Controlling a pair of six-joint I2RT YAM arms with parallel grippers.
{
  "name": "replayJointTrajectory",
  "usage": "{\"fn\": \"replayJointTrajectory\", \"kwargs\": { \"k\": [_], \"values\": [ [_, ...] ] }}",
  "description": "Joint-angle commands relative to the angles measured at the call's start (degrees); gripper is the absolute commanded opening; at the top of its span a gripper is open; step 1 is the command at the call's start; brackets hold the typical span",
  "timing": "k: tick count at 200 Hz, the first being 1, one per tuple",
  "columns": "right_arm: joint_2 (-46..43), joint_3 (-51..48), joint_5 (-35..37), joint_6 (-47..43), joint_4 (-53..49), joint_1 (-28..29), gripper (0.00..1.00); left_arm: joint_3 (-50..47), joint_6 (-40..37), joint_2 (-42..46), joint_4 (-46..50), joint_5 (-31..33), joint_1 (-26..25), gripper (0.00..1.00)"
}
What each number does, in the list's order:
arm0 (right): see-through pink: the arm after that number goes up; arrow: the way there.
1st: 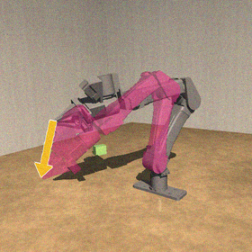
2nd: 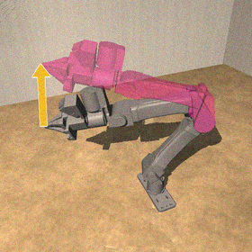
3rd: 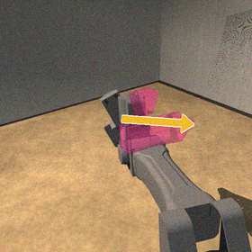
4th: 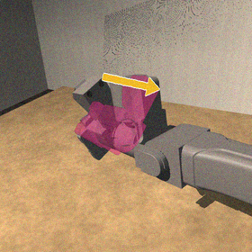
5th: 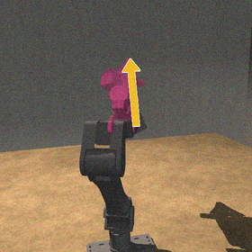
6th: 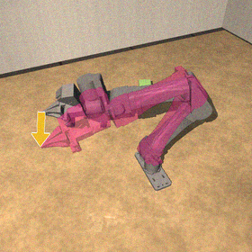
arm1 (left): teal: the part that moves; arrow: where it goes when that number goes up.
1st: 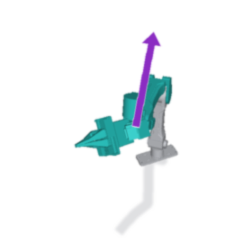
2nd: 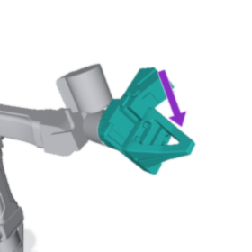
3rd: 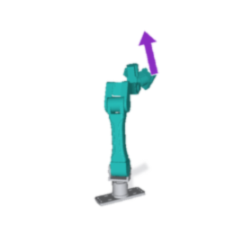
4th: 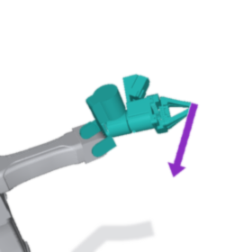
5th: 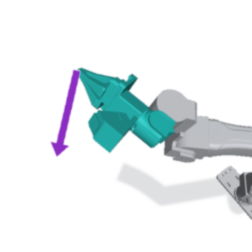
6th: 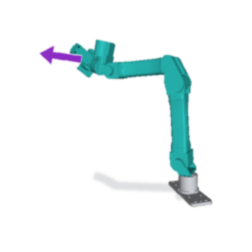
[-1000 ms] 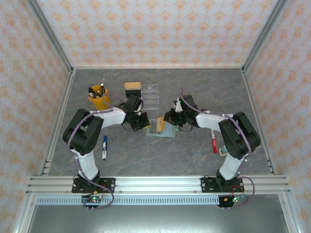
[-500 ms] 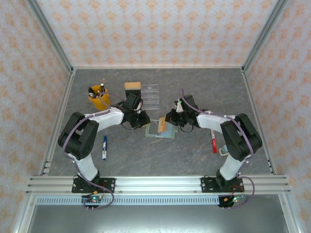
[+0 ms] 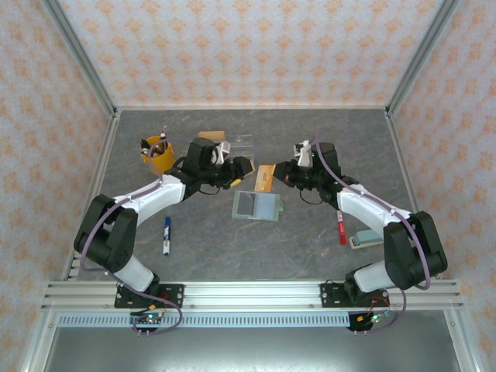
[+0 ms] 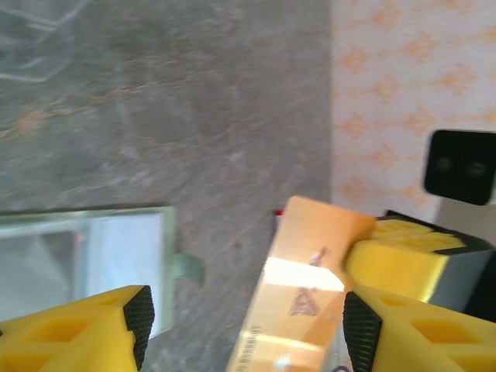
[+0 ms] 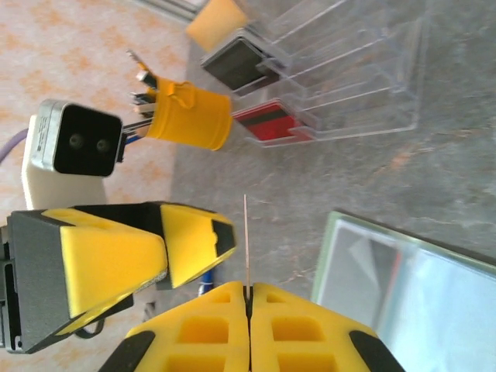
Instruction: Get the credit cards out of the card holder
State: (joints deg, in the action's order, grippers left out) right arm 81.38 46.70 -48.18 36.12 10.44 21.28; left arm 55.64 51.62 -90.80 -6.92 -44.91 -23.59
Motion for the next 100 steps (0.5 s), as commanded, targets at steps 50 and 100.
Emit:
{"fn": "replayJointTrajectory", "kwargs": {
  "k": [50, 100],
  "values": [
    [-0.5, 1.2, -6.0, 8.6, 11.7, -0.2, 0.08, -0.2, 9.6, -3.2, -18.1, -9.7, 0.4, 0.45],
    [0.5, 1.9, -5.7, 9.3, 11.1, -0.1, 0.08, -1.9, 9.2, -0.7, -21.1, -10.2, 0.4, 0.17]
  ]
}}
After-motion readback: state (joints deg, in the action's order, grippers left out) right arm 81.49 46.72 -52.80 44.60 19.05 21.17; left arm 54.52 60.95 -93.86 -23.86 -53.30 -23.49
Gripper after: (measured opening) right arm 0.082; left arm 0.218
